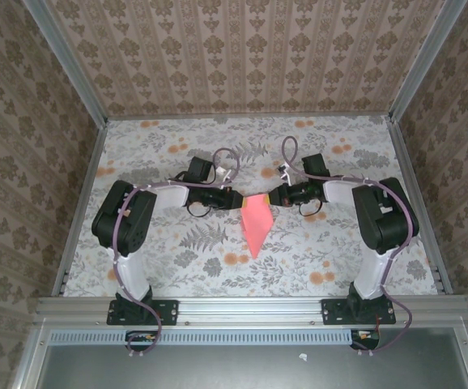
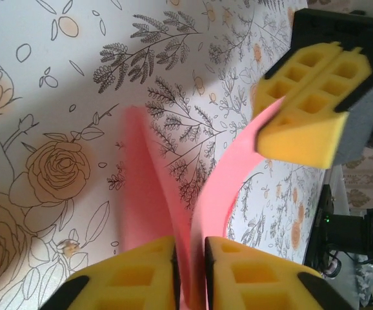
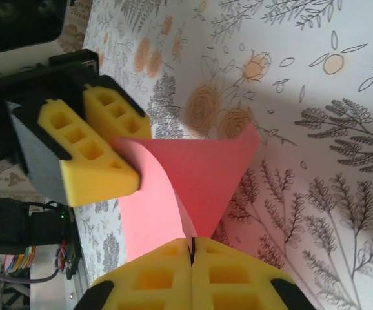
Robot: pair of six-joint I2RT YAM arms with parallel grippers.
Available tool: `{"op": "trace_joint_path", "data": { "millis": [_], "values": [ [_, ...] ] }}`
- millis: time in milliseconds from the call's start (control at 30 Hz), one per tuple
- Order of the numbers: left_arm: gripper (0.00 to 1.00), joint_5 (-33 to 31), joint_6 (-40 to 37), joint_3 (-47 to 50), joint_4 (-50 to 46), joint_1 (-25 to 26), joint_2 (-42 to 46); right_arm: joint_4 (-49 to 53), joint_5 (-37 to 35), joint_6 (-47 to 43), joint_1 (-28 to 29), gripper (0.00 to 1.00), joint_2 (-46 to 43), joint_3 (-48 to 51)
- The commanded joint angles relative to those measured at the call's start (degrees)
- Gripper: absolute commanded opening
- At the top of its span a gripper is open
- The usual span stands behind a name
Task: Fold a paper plane with a square sheet of paper (fold left side to right side)
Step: Fold the wing for the fifth time at the center of the table.
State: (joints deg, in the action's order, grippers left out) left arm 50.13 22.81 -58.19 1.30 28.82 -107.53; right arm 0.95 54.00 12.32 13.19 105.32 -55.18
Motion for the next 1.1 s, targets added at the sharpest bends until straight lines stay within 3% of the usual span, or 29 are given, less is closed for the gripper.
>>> {"op": "trace_joint_path", "data": {
  "millis": [0,67,133,333,433,567,733,833,1067],
  "values": [
    [0.25,-0.9,-4.5,-2.9,-3.9,-0.4,1.2,3.6,-3.3,0.4,0.7,0.00,-3.2,1.1],
    [0.45,-3.7,-6.8,-4.4,-8.0,-0.5,2.6,5.9,-6.3,1.7,1.4,0.00,-4.0,1.0],
    [0.54,-7.7,-8.7,-4.4,-10.5,-0.6,5.4,7.4,-8.3,3.9,2.1,0.00,-4.5,0.7],
    [0.60,-25.5,-14.2,-1.3,-18.1,2.2,18.9,12.8,-13.9,10.6,4.4,0.00,-6.5,-0.9],
    [0.63,-36.8,-17.5,-0.2,-24.2,9.7,25.0,15.0,-15.8,13.3,5.3,0.00,-6.7,-2.5],
    [0.67,-46.0,-14.7,1.9,-26.8,19.7,29.0,17.7,-16.9,16.5,5.9,0.00,-6.2,-4.9],
    [0.69,-53.7,-9.0,1.8,-27.9,30.9,27.5,19.0,-17.7,18.8,6.3,0.00,-5.2,-6.8],
    [0.71,-56.4,-6.7,0.8,-28.0,35.2,24.1,19.8,-17.8,19.1,6.7,0.00,-4.4,-7.8],
    [0.75,-65.4,-3.7,-2.9,-30.9,39.7,14.7,19.8,-17.6,19.5,7.3,0.00,-3.1,-8.6]
  ]
}}
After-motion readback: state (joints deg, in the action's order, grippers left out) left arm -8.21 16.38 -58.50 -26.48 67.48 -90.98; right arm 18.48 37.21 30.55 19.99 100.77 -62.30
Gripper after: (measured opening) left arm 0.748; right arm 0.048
